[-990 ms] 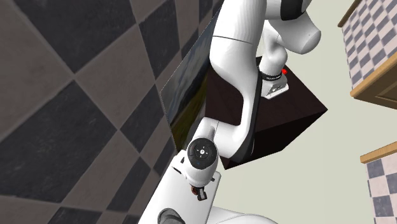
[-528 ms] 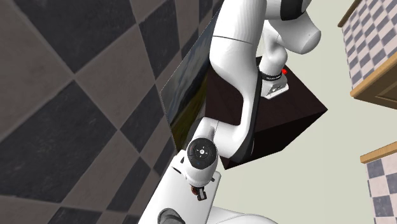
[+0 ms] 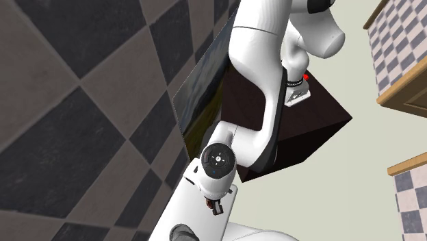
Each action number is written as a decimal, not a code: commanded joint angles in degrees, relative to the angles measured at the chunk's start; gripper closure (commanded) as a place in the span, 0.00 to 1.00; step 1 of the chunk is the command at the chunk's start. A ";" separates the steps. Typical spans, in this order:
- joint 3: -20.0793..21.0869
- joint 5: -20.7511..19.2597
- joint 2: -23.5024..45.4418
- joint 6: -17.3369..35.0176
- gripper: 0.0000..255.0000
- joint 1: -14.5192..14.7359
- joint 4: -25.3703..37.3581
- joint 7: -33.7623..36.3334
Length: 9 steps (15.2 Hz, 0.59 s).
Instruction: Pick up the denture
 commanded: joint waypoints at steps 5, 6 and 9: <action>1.64 1.87 -3.52 -2.88 1.00 -1.27 -0.58 -1.35; 1.90 2.19 -4.09 -3.37 1.00 -1.46 -0.64 -1.57; 2.67 3.16 -5.77 -4.88 1.00 -2.02 -0.74 -2.23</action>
